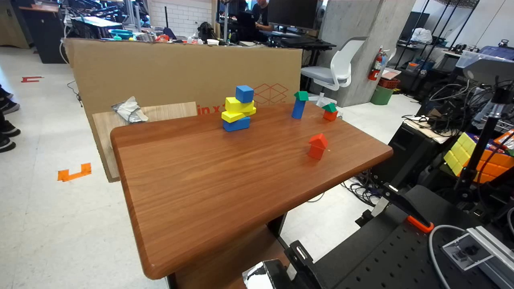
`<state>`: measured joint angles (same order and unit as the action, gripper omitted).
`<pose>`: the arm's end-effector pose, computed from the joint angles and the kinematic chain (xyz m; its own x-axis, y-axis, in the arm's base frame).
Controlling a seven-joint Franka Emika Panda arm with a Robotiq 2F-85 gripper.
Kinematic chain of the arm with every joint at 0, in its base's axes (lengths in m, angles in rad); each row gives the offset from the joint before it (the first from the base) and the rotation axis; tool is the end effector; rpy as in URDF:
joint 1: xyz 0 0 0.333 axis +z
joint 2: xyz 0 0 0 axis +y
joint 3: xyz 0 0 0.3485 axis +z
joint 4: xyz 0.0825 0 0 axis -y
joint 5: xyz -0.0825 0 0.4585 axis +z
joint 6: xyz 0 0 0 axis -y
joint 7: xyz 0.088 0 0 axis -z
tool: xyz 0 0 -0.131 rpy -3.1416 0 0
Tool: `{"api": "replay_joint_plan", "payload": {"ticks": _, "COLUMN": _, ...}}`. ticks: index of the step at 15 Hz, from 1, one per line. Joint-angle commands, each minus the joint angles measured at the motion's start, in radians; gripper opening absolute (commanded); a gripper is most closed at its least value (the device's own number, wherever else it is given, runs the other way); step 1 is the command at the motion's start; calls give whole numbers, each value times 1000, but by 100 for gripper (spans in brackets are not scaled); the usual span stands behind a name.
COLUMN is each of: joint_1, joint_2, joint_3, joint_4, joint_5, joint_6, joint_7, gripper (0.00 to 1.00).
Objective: Put the cube down on the table
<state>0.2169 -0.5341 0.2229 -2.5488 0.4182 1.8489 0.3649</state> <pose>0.3589 0.2103 0.4071 0.9606 -0.0876 -0.2638 -0.1375 -0.9745 -0.1772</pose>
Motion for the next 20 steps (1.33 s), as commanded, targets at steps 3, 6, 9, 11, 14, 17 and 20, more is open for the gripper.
{"api": "replay_joint_plan", "payload": {"ticks": 3, "joint_1": -23, "joint_2": 34, "joint_3": -1, "joint_4": 20, "joint_5": -14, "joint_6": 98, "joint_7": -52, "gripper": 100}}
{"api": "replay_joint_plan", "payload": {"ticks": 6, "joint_1": -46, "joint_2": 53, "joint_3": -25, "joint_4": 33, "joint_5": -34, "joint_6": 148, "joint_7": -93, "gripper": 100}}
{"api": "replay_joint_plan", "payload": {"ticks": 9, "joint_1": -80, "joint_2": 79, "joint_3": -61, "joint_4": 53, "joint_5": -48, "joint_6": 174, "joint_7": -133, "gripper": 100}}
{"api": "replay_joint_plan", "payload": {"ticks": 11, "joint_1": -110, "joint_2": 102, "joint_3": -92, "joint_4": 85, "joint_5": -68, "joint_6": 165, "joint_7": -150, "gripper": 100}}
{"api": "replay_joint_plan", "payload": {"ticks": 14, "joint_1": -151, "joint_2": 149, "joint_3": -122, "joint_4": 135, "joint_5": -110, "joint_6": 160, "joint_7": -158, "gripper": 100}}
{"api": "replay_joint_plan", "payload": {"ticks": 17, "joint_1": -178, "joint_2": 189, "joint_3": -129, "joint_4": 174, "joint_5": -175, "joint_6": 174, "joint_7": -149, "gripper": 100}}
{"api": "replay_joint_plan", "payload": {"ticks": 20, "joint_1": -188, "joint_2": 215, "joint_3": -123, "joint_4": 198, "joint_5": -222, "joint_6": 268, "joint_7": -148, "gripper": 100}}
